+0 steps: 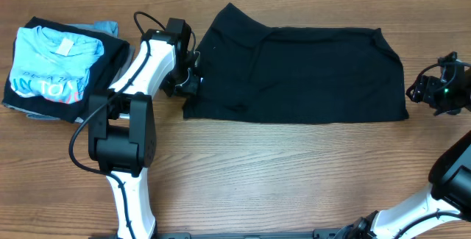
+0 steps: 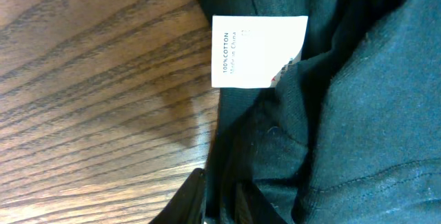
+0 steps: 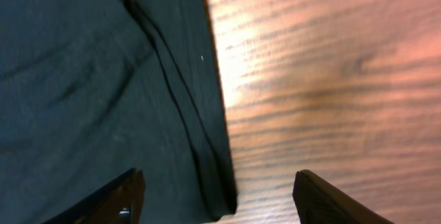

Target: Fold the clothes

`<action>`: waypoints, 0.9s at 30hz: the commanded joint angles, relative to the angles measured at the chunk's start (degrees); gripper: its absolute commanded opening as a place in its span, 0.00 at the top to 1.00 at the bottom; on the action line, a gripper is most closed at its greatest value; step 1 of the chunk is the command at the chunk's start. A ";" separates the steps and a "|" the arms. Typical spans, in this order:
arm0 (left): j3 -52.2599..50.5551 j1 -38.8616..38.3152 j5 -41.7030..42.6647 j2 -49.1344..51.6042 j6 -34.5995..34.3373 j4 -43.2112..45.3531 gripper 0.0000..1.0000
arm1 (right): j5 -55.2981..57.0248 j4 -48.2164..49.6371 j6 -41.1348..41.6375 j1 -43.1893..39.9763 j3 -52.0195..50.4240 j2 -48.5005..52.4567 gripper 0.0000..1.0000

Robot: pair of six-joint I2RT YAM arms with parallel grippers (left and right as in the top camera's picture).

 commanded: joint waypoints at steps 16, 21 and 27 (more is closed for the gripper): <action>1.38 3.48 -4.57 -0.70 -0.81 1.44 0.83 | -10.51 10.27 -21.00 5.53 0.96 9.99 0.53; 1.38 3.52 -4.57 -0.70 -0.81 1.25 0.83 | -11.06 15.43 -21.14 6.97 0.96 11.13 0.37; 1.38 3.52 -4.57 -0.70 -0.81 1.27 0.82 | -13.44 17.33 -21.14 7.52 0.96 11.13 0.36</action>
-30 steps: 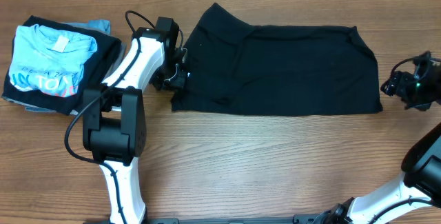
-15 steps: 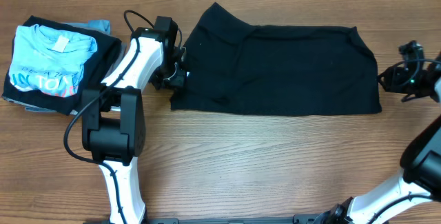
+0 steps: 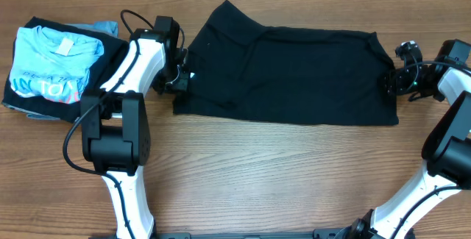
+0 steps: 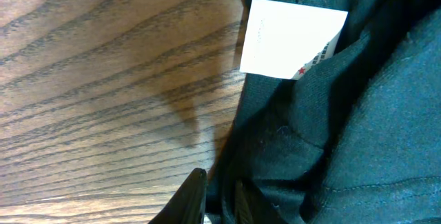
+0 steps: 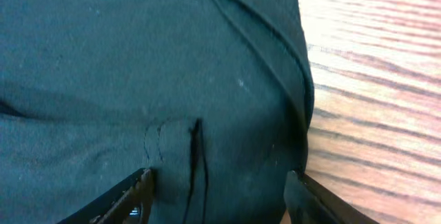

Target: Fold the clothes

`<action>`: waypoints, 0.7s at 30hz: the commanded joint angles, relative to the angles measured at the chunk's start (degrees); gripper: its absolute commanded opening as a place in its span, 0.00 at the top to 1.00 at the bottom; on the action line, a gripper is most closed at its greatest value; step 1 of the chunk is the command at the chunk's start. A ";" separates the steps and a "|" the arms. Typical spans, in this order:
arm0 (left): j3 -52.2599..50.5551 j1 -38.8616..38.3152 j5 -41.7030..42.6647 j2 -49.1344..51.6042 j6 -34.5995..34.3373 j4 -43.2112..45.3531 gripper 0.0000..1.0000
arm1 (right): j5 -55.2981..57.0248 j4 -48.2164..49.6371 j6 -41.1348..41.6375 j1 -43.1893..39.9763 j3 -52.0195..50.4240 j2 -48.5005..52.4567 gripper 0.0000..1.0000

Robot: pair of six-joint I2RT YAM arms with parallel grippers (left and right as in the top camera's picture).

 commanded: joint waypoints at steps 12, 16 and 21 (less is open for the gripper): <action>1.38 0.35 -1.18 -0.70 -0.79 -0.24 0.80 | -7.78 -1.05 -0.81 0.28 0.70 -0.02 0.47; 1.38 0.35 -1.16 -0.70 -0.81 -0.28 0.80 | -7.78 -1.62 -0.81 0.28 0.35 0.00 0.49; 1.38 0.35 -1.16 -0.70 -0.83 -0.39 0.79 | -7.76 -0.72 -0.81 0.28 -0.59 0.28 0.67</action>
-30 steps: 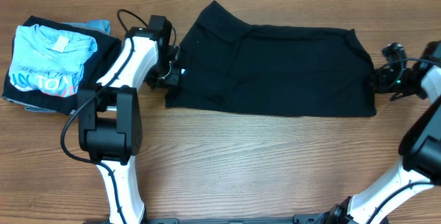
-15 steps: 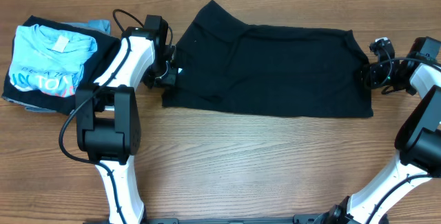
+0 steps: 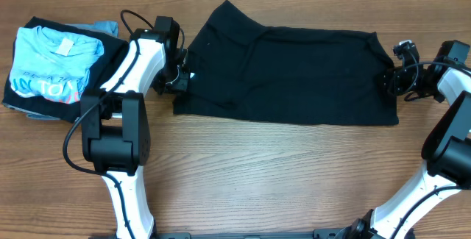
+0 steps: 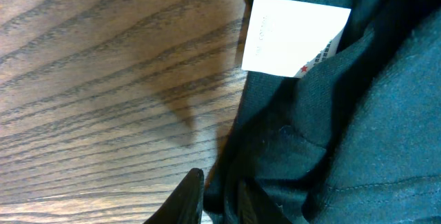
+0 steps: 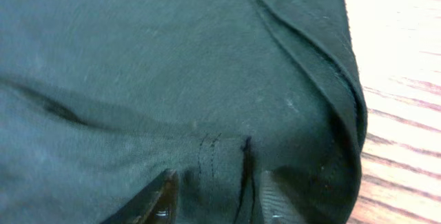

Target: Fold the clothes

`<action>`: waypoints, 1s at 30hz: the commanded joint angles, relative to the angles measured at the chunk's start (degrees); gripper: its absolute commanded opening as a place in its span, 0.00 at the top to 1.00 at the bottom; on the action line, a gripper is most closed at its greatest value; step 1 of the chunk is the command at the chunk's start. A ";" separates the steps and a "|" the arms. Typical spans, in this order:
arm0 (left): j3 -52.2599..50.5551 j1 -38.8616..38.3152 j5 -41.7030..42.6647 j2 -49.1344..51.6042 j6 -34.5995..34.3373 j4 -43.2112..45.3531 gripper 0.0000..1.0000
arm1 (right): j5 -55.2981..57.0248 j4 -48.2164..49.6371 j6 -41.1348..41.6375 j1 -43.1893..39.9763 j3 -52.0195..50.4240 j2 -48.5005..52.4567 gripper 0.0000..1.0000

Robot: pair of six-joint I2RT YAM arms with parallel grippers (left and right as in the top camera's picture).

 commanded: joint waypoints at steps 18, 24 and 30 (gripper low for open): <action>1.38 0.35 -1.01 -0.70 -0.83 -0.66 0.76 | -0.92 -1.27 -0.17 0.15 1.53 0.35 0.64; 1.38 0.35 -1.01 -0.70 -0.83 -0.61 0.75 | -1.16 -0.90 -0.17 0.70 0.09 0.72 0.66; 1.38 0.46 -1.01 -0.70 -0.81 -0.63 0.75 | -1.99 -0.70 -0.15 0.79 0.02 0.72 0.74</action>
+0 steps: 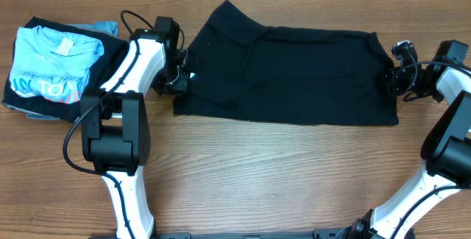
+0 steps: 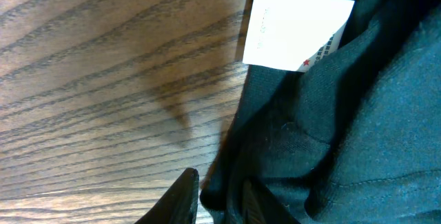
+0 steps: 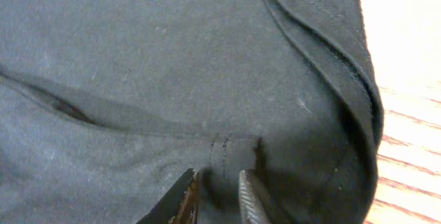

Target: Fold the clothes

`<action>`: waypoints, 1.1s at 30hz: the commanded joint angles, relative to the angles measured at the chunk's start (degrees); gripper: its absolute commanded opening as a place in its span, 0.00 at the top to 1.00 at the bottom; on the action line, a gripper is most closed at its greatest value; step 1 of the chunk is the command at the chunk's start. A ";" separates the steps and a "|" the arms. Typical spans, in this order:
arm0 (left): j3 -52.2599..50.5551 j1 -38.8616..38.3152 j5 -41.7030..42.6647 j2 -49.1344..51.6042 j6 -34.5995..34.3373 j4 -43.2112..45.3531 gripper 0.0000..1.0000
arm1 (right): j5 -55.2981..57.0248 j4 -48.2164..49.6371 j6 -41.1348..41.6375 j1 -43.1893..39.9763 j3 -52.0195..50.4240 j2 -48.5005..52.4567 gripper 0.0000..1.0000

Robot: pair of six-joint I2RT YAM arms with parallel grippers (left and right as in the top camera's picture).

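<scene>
A black garment (image 1: 287,73) lies spread across the back middle of the wooden table. At its left edge my left gripper (image 1: 179,83) is shut on a fold of the black cloth (image 2: 220,196); a white care label (image 2: 296,29) shows just above. At its right edge my right gripper (image 1: 390,82) is shut on a pinch of the black cloth (image 3: 217,196), beside a stitched seam and the hem (image 3: 324,58).
A stack of folded clothes with a light blue T-shirt (image 1: 51,62) on top sits at the far left. Bare wood table (image 1: 280,173) runs along the front. The arm bases rise from the front edge.
My right gripper's fingers have closed from a narrow gap to a pinch on the black cloth. The left gripper and the garment have hardly moved.
My left gripper held the garment's left edge while my right gripper hung open off the right side. Then the garment had shifted left and the right gripper stood open over the right edge. Its fingers then narrowed, and now pinch the cloth.
</scene>
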 commanded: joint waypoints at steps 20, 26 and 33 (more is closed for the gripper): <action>1.38 0.46 -0.96 -0.70 -0.83 0.00 0.75 | -0.83 3.02 -0.04 0.31 -0.50 2.34 0.49; 1.38 0.46 -0.98 -0.70 -0.83 -0.02 0.75 | -4.28 4.24 -0.02 0.31 -0.48 2.34 0.67; 1.38 0.46 -0.98 -0.70 -0.81 -0.02 0.75 | -4.59 4.70 2.99 -0.28 0.92 2.32 0.96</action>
